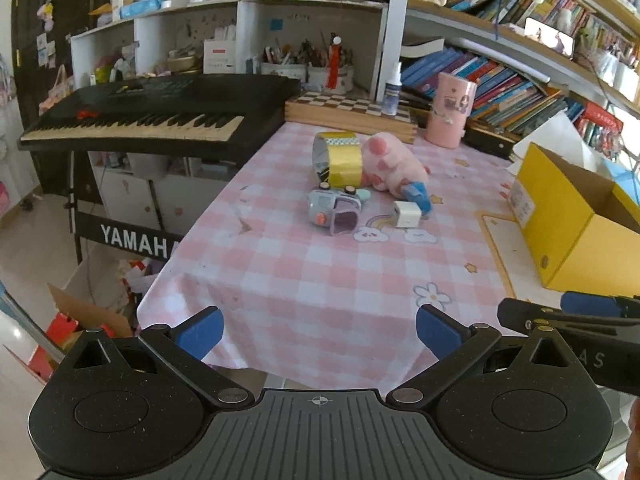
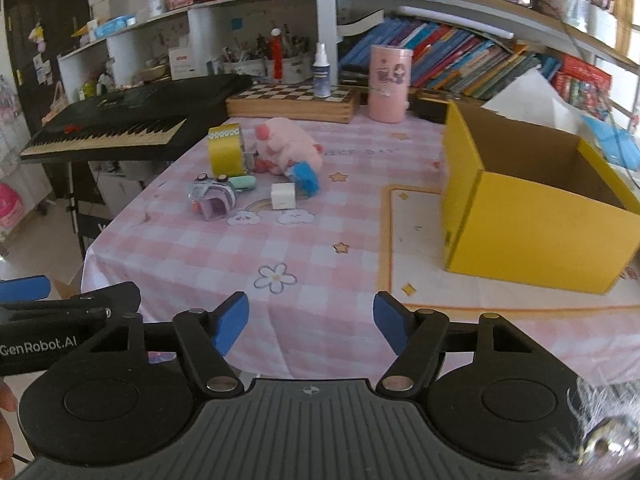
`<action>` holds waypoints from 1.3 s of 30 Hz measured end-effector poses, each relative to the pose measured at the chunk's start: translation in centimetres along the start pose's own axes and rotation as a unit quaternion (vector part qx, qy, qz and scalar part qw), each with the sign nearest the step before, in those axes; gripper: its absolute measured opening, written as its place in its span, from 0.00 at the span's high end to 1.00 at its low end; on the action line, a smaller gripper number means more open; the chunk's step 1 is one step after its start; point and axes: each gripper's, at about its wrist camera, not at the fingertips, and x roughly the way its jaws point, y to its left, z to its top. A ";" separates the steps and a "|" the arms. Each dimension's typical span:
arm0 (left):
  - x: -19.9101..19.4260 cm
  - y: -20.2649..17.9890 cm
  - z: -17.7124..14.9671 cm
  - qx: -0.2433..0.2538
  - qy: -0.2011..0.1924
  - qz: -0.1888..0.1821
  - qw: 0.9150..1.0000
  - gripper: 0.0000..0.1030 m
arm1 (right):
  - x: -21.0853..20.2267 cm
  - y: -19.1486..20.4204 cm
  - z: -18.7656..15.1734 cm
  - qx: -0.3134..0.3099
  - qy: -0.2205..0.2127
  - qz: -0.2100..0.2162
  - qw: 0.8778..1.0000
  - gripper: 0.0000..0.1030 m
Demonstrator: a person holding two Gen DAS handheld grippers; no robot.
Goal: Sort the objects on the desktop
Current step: 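Grasp the grey toy truck with the left tool while the right tool grasps the white cube charger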
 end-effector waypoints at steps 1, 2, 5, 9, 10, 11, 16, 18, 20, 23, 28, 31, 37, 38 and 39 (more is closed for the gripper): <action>0.4 0.1 0.3 -0.001 0.000 0.001 1.000 0.00 | 0.7 0.0 0.5 0.000 0.003 0.003 1.000 0.36; 0.9 0.1 0.8 -0.001 -0.002 0.003 1.000 0.00 | 1.2 0.0 0.9 -0.001 0.004 0.005 1.000 0.37; 2.6 0.1 1.9 0.003 0.001 0.004 1.000 0.01 | 2.9 -0.1 2.2 -0.004 0.009 0.012 1.000 0.38; 4.9 -0.1 3.3 0.011 0.003 0.005 1.000 0.02 | 5.4 -0.6 4.0 0.004 0.017 0.013 1.000 0.46; 5.5 -0.1 3.7 0.013 0.004 0.004 1.000 0.03 | 5.8 -0.8 4.3 0.007 0.018 0.013 1.000 0.46; 6.2 -0.3 4.0 0.015 0.008 0.004 1.000 0.04 | 6.3 -1.0 4.7 0.010 0.019 0.013 1.000 0.46; 9.6 -1.1 5.4 0.029 0.024 -0.001 0.999 0.04 | 9.0 -2.2 6.2 0.021 0.033 0.012 0.999 0.46; 11.2 -1.3 5.9 0.037 0.027 -0.002 0.999 0.04 | 10.0 -2.4 6.8 0.021 0.038 0.013 0.999 0.46; 12.6 -1.4 6.3 0.042 0.028 0.000 0.999 0.04 | 11.0 -2.5 7.4 0.019 0.043 0.016 0.999 0.46; 14.8 -1.7 6.8 0.055 0.030 0.002 0.998 0.04 | 12.3 -2.7 8.2 0.015 0.049 0.021 0.998 0.46; 17.4 -2.0 7.3 0.076 0.035 -0.001 0.996 0.09 | 14.2 -2.7 9.0 0.006 0.064 0.034 0.997 0.46; 18.3 -2.3 7.5 0.086 0.038 -0.010 0.996 0.28 | 15.3 -2.7 9.5 0.003 0.070 0.040 0.997 0.46; 17.9 -1.3 7.6 0.082 0.042 -0.014 0.996 0.38 | 17.3 -2.1 10.1 -0.003 0.089 0.057 0.994 0.43; 17.5 -0.9 7.6 0.075 0.042 -0.017 0.996 0.38 | 17.6 -2.0 10.2 -0.005 0.092 0.061 0.994 0.41; 17.1 -0.4 7.6 0.067 0.040 -0.019 0.997 0.38 | 18.0 -1.7 10.3 -0.009 0.096 0.066 0.993 0.41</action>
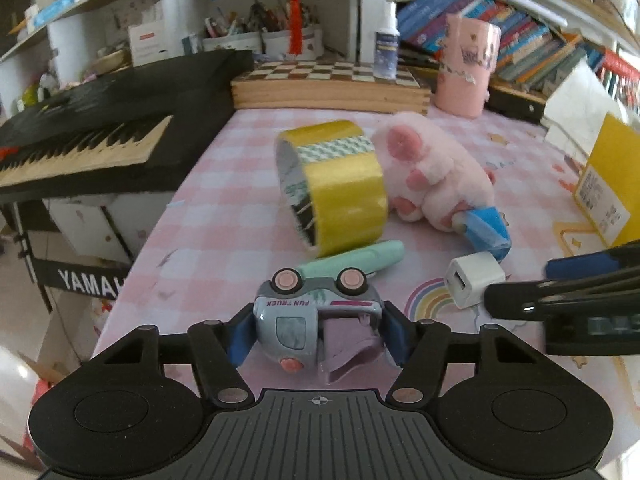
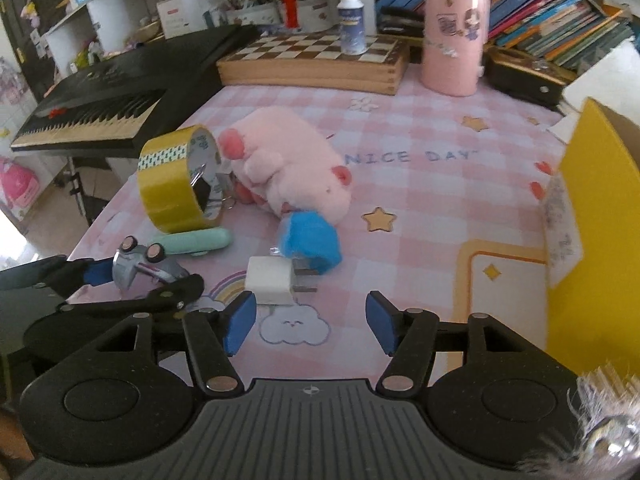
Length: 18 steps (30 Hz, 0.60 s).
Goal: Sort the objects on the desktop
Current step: 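Grasp the grey toy truck with the left tool while the right tool grasps the white cube charger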
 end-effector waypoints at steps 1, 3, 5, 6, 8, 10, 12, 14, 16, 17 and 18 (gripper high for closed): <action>-0.4 0.4 -0.1 -0.008 -0.002 0.000 1.000 0.38 | 0.3 0.1 0.1 -0.003 0.004 0.004 1.000 0.40; -1.3 1.3 -0.2 -0.030 -0.002 0.002 1.000 0.38 | 1.1 0.5 0.2 -0.009 0.011 0.009 1.000 0.39; -1.8 2.0 -0.3 -0.052 -0.002 0.007 0.999 0.38 | 2.0 0.9 0.4 -0.015 0.014 0.009 1.000 0.39; -2.1 2.2 -0.2 -0.060 -0.002 0.009 0.998 0.38 | 2.3 1.1 0.4 -0.017 0.015 0.007 1.000 0.39; -2.6 2.5 -0.1 -0.067 -0.006 0.010 0.998 0.38 | 2.8 1.5 0.5 -0.026 0.008 0.000 1.000 0.39; -2.9 2.4 0.0 -0.066 -0.009 0.009 0.998 0.38 | 3.0 1.9 0.5 -0.039 0.003 -0.006 0.999 0.39; -3.2 2.5 0.3 -0.068 -0.008 0.005 0.998 0.38 | 3.1 2.3 0.5 -0.052 -0.002 -0.010 0.999 0.46; -3.6 2.4 0.4 -0.073 -0.009 0.002 0.997 0.38 | 2.9 2.3 0.4 -0.061 -0.004 -0.009 0.998 0.59; -4.0 2.3 0.5 -0.079 -0.012 -0.003 0.997 0.38 | 2.8 2.2 0.4 -0.059 -0.001 -0.001 0.998 0.59; -4.4 2.3 0.5 -0.082 -0.015 -0.005 0.997 0.38 | 2.6 2.1 0.3 -0.059 -0.001 0.002 0.998 0.59; -4.7 2.2 0.5 -0.084 -0.020 -0.007 0.996 0.38 | 2.3 2.2 0.3 -0.058 -0.003 0.004 0.998 0.59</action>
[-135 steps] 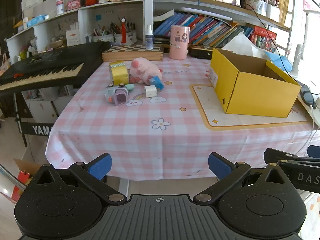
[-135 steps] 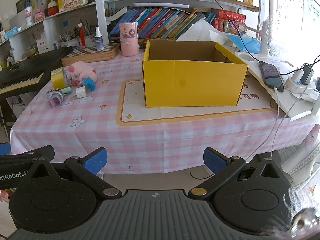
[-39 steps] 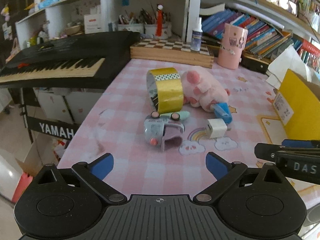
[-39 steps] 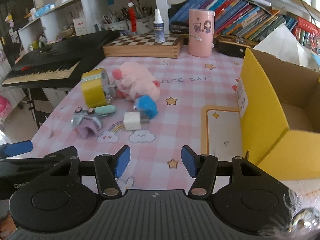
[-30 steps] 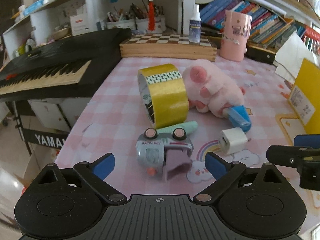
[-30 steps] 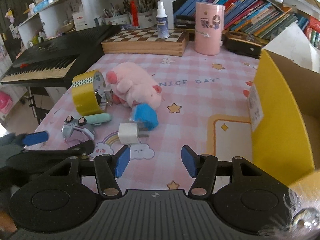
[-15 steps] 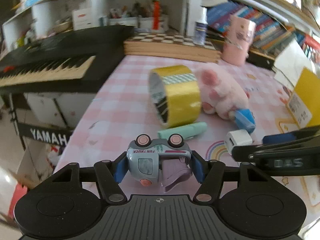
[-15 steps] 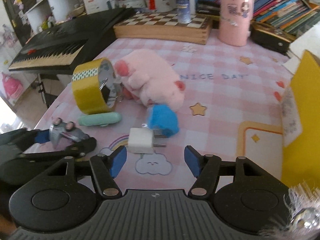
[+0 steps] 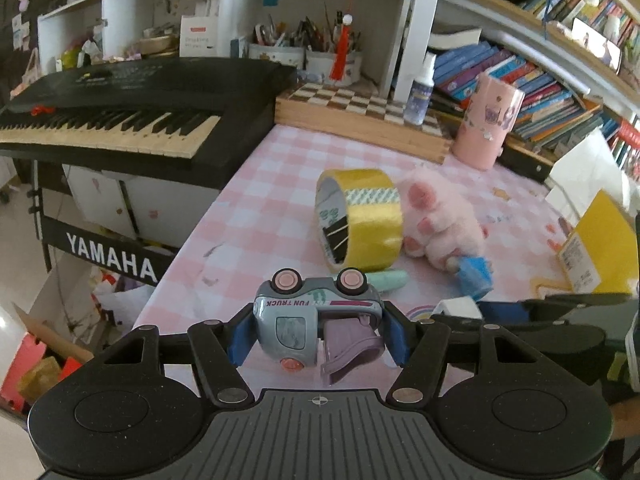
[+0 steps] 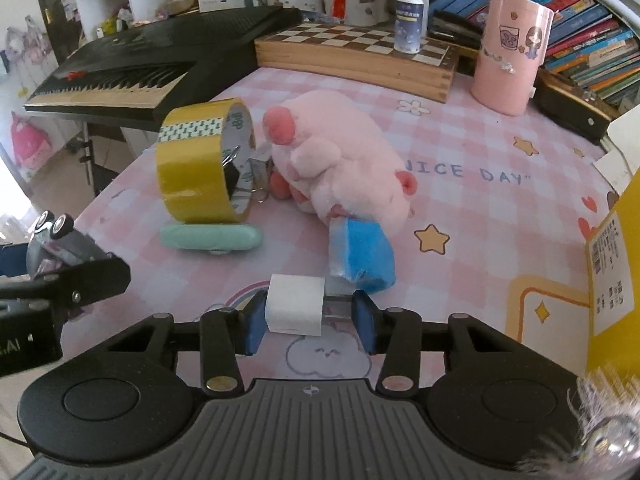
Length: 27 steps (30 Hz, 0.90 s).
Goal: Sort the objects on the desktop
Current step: 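Grasp the grey toy truck with the left tool while the right tool grasps the white cube charger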
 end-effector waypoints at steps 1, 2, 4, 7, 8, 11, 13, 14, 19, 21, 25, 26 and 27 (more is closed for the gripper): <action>-0.5 -0.1 0.0 -0.003 -0.005 -0.003 1.000 0.38 | -0.4 0.0 -0.1 0.001 -0.005 0.003 1.000 0.59; -0.9 -0.2 -0.1 -0.005 -0.009 -0.006 1.000 0.38 | -1.1 0.0 -0.1 0.001 -0.012 0.006 1.000 0.59; -1.9 -0.3 -0.3 -0.014 -0.016 -0.013 1.000 0.38 | -2.4 0.2 -0.2 -0.001 -0.026 0.007 1.000 0.59; -3.5 -0.4 -0.6 -0.018 -0.024 -0.025 0.999 0.38 | -4.6 0.1 -0.4 0.007 -0.047 0.006 0.999 0.59; -4.0 -0.4 -0.7 -0.017 -0.028 -0.029 0.999 0.38 | -5.5 0.1 -0.5 0.013 -0.055 0.004 0.998 0.59; -6.0 -0.4 -1.0 -0.015 -0.038 -0.035 0.999 0.38 | -7.9 -0.1 -0.8 0.033 -0.078 -0.001 0.996 0.59; -7.4 -0.3 -1.2 -0.017 -0.045 -0.040 0.998 0.38 | -9.5 0.0 -1.2 0.042 -0.091 -0.003 0.995 0.59; -8.0 -0.4 -1.4 -0.017 -0.048 -0.042 0.998 0.38 | -10.2 0.2 -1.4 0.043 -0.097 -0.003 0.994 0.59; -10.7 -0.8 -2.8 -0.008 -0.060 -0.051 0.997 0.38 | -13.5 1.5 -3.3 0.040 -0.119 -0.002 0.992 0.59; -11.5 -1.0 -3.5 -0.005 -0.058 -0.057 0.997 0.38 | -14.6 2.0 -4.3 0.041 -0.123 -0.004 0.992 0.59; -13.2 -1.2 -5.3 0.000 -0.054 -0.068 0.996 0.38 | -16.2 2.8 -6.5 0.051 -0.123 -0.010 0.991 0.59; -13.7 -1.2 -5.8 0.001 -0.053 -0.071 0.996 0.38 | -16.7 2.9 -7.1 0.054 -0.122 -0.011 0.991 0.59; -14.2 -1.3 -6.3 0.002 -0.052 -0.074 0.996 0.38 | -17.1 3.0 -7.8 0.057 -0.121 -0.014 0.991 0.59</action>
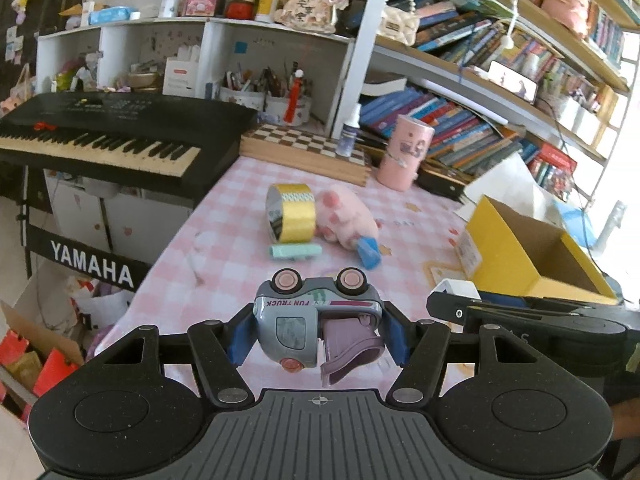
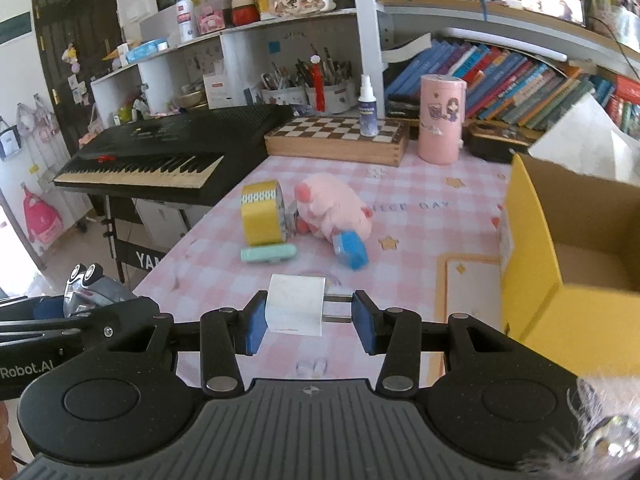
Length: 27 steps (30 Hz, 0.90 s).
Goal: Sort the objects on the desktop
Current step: 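Grasp the grey toy truck with the left tool while the right tool grasps the white cube charger, then carry the grey truck and white charger over the yellow box with both tools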
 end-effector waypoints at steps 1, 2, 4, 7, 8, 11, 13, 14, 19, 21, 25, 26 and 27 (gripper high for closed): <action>-0.4 -0.2 -0.4 0.002 0.002 -0.004 1.000 0.38 | -0.6 0.0 -0.6 0.002 0.001 -0.003 1.000 0.59; -0.8 -0.3 -0.8 0.004 0.005 -0.007 1.000 0.38 | -1.4 0.1 -1.3 0.004 0.001 -0.005 1.000 0.59; -1.5 -0.9 -1.8 0.013 0.009 -0.011 1.000 0.38 | -2.7 0.2 -2.5 0.009 0.001 -0.011 1.000 0.59; -2.4 -1.7 -3.1 0.027 0.018 -0.026 0.999 0.38 | -4.5 0.1 -4.4 0.020 0.004 -0.023 1.000 0.59; -2.7 -2.0 -3.5 0.031 0.021 -0.033 0.999 0.38 | -5.1 0.0 -5.0 0.025 0.005 -0.028 0.999 0.59; -3.3 -2.8 -4.5 0.044 0.034 -0.049 0.997 0.38 | -6.9 -0.5 -6.8 0.044 0.007 -0.045 0.998 0.59; -3.6 -3.3 -4.9 0.053 0.040 -0.058 0.996 0.38 | -7.9 -0.9 -7.5 0.059 0.006 -0.055 0.997 0.59; -3.7 -3.6 -4.9 0.058 0.041 -0.062 0.996 0.38 | -8.3 -1.1 -7.9 0.065 0.006 -0.061 0.996 0.59; -3.8 -5.9 -5.5 0.089 0.052 -0.096 0.990 0.38 | -10.4 -2.5 -9.4 0.095 0.010 -0.087 0.992 0.59; -3.8 -6.7 -5.9 0.101 0.057 -0.111 0.987 0.38 | -11.2 -3.2 -10.1 0.109 0.011 -0.099 0.989 0.59; -3.6 -8.3 -6.1 0.122 0.060 -0.130 0.982 0.38 | -12.5 -4.7 -11.2 0.138 0.009 -0.121 0.983 0.59; -3.5 -8.6 -6.2 0.125 0.061 -0.133 0.981 0.38 | -12.8 -5.0 -11.4 0.142 0.008 -0.125 0.982 0.59; -3.4 -9.0 -6.3 0.129 0.063 -0.137 0.980 0.38 | -13.1 -5.3 -11.6 0.146 0.007 -0.129 0.981 0.59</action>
